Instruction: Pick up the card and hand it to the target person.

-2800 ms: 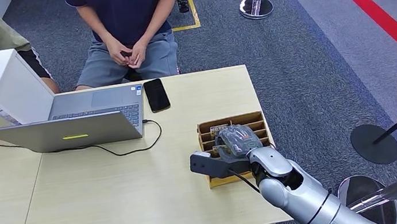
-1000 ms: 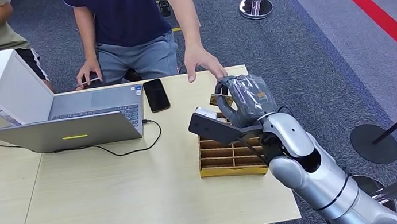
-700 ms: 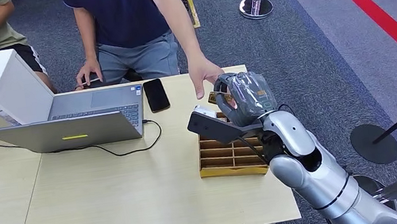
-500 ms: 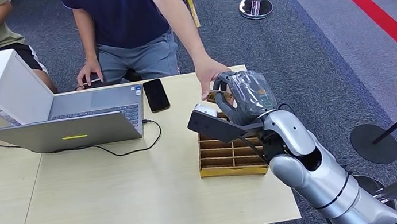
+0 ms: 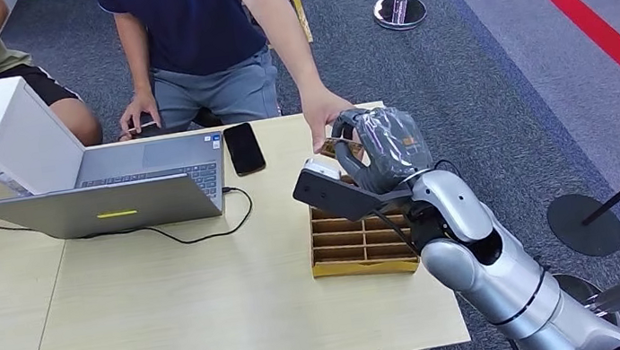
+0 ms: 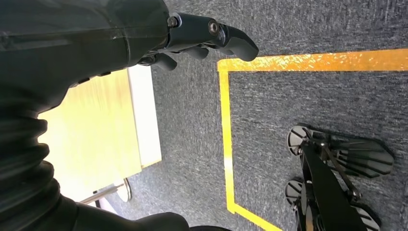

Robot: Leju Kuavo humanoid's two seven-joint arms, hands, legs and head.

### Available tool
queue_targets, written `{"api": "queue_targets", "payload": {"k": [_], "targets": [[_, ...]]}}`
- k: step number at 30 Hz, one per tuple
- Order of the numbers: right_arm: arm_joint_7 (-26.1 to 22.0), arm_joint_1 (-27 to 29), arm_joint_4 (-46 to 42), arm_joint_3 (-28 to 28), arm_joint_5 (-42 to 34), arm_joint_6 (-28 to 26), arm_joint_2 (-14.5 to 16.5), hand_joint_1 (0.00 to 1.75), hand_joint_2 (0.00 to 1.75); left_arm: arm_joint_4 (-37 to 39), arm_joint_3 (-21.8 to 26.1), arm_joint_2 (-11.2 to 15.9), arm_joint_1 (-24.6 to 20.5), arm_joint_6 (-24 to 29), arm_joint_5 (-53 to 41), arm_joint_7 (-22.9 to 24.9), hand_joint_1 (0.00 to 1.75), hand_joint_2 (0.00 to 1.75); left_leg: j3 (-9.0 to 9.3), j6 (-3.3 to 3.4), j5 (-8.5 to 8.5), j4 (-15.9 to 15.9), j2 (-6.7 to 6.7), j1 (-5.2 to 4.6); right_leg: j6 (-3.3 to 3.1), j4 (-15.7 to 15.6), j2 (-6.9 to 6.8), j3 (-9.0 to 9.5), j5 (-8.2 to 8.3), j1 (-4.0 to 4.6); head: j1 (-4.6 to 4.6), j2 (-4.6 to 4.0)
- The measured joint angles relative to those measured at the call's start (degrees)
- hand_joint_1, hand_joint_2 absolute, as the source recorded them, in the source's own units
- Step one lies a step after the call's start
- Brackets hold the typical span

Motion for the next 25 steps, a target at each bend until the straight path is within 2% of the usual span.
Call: {"api": "queue_targets", "payload": {"k": [1,2,3,5,6,7,19,25], "targets": [[-0.04,-0.04,0.0,0.01,-0.08,-0.04,0.0,1.56,1.75,0.0,0.0,0.0,0.0,-0.09,0.08,-0.03,0.0,1.75,0.0,0.0,0.0,0.0,0.0,0.0,0.0,0.0,0.0,0.0,0.0,0.0,0.0,0.0],[-0.07,-0.08,0.0,0.01,-0.14,-0.08,0.0,1.31,1.75,0.0,0.0,0.0,0.0,-0.16,0.13,-0.03,0.0,1.75,0.0,0.0,0.0,0.0,0.0,0.0,0.0,0.0,0.0,0.0,0.0,0.0,0.01,0.0],[-0.09,-0.12,0.0,0.01,-0.18,-0.1,0.0,0.92,1.75,0.0,0.0,0.0,0.0,-0.21,0.16,-0.03,0.0,1.75,0.0,0.0,0.0,0.0,0.0,0.0,0.0,0.0,0.0,0.0,0.0,0.0,0.01,0.0],[-0.09,-0.19,0.0,0.02,-0.22,-0.13,0.0,0.19,1.75,0.0,0.0,0.0,0.0,-0.25,0.18,-0.03,0.0,0.87,0.0,0.0,0.0,0.0,0.0,0.0,0.0,0.0,0.0,0.0,0.0,0.0,0.01,0.0],[-0.09,-0.21,0.0,0.02,-0.22,-0.16,0.0,0.0,1.75,0.0,0.0,0.0,0.0,-0.25,0.19,-0.03,0.0,0.44,0.0,0.0,0.0,0.0,0.0,0.0,0.0,0.0,0.0,0.0,0.0,0.0,0.0,0.0],[-0.09,-0.23,0.0,0.03,-0.22,-0.21,0.0,0.0,1.75,0.0,0.0,0.0,0.0,-0.25,0.23,-0.03,0.0,0.0,0.0,0.0,0.0,0.0,0.0,0.0,0.0,0.0,0.0,0.0,0.0,0.0,0.01,0.0],[-0.09,-0.3,0.0,0.01,-0.15,-0.88,0.0,0.0,1.75,0.0,0.04,0.0,0.0,0.11,0.57,-0.05,0.0,0.0,0.01,0.0,0.0,0.0,0.0,0.0,0.0,0.0,0.0,0.0,0.0,0.0,0.0,0.0],[-0.82,0.14,0.0,-0.53,-0.7,-4.78,-0.14,0.0,1.75,0.0,0.02,0.0,0.0,0.18,0.57,-0.05,0.0,0.0,0.02,0.0,0.0,0.0,0.01,0.0,0.0,-0.01,0.01,-0.02,0.0,0.0,0.01,0.0]]}}
